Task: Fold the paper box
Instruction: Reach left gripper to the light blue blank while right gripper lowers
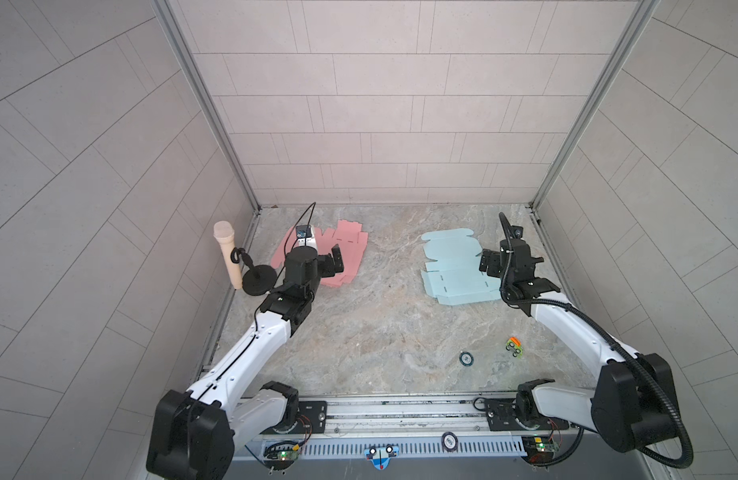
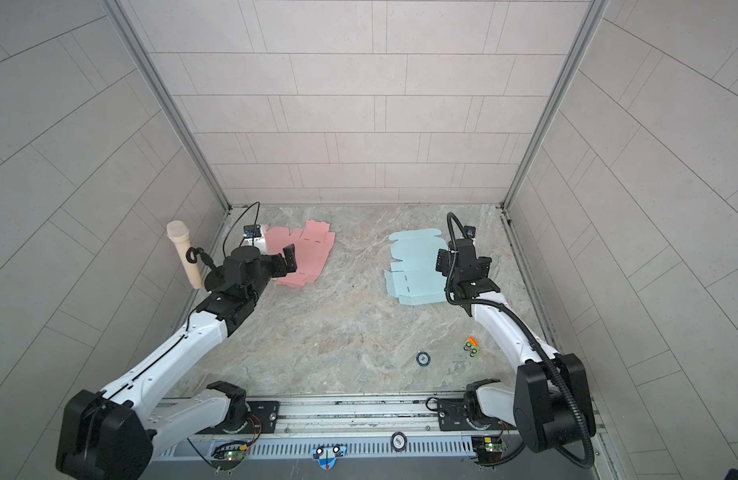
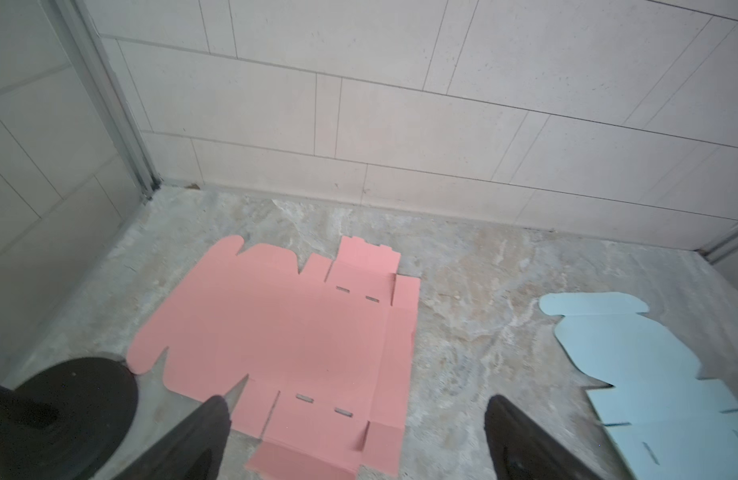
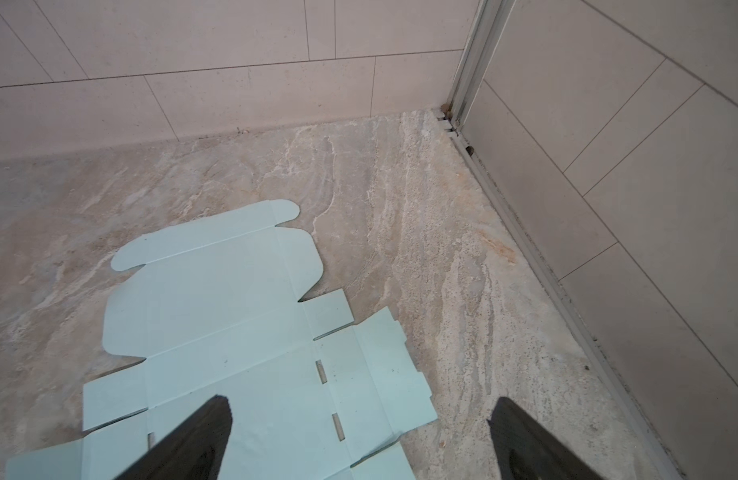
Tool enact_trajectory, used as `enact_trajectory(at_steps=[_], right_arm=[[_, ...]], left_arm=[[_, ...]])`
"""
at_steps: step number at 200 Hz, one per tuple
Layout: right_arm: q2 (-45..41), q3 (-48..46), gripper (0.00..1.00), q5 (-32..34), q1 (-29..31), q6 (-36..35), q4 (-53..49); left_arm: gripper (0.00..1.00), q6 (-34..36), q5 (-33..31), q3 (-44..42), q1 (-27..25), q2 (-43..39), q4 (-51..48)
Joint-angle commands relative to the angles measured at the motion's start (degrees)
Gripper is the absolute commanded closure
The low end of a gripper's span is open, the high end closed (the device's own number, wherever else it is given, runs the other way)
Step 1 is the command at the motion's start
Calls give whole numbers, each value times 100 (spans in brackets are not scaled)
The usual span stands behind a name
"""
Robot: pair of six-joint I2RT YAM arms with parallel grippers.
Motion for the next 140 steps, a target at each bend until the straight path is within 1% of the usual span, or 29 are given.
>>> enact_trajectory(at_steps=[1,14,26,28,32,43,66,99,120,140], right_arm=[[340,419,0,-226,443,528,-1592],[432,519,0,-362,586,680,-1844],[395,445,0,-728,670,827,-1887],[381,416,0,-794,691,844,-1886],[353,375,0,-912,719,894,-1890],[281,261,1,-1131,819,1049,-1923],[139,14,0,-1261,1070,1396,-2028],[-244,-518,0,-1461,1123,1821,-1867],[-486,-757,1,-1551,1131,1920,-1815],[-658,-915,2,-1616,1131,1918,-1783]], left_arm=[[0,-1135,971,351,-277,76,-1337],[0,-1344,1223,454,-666,177,-1344],[0,-1472,1349,557,-1014,346,-1324],[0,-1494,1358,582,-1176,372,-1325],[0,-1529,1384,631,-1323,459,-1334],[0,-1646,1482,751,-1585,721,-1314],[0,-1841,1881,954,-2023,1330,-912],[0,-2008,2136,1434,-2298,2212,-614],[0,-2064,2191,1829,-2395,2784,-606],[1,-2316,2260,2079,-2436,3321,-423]])
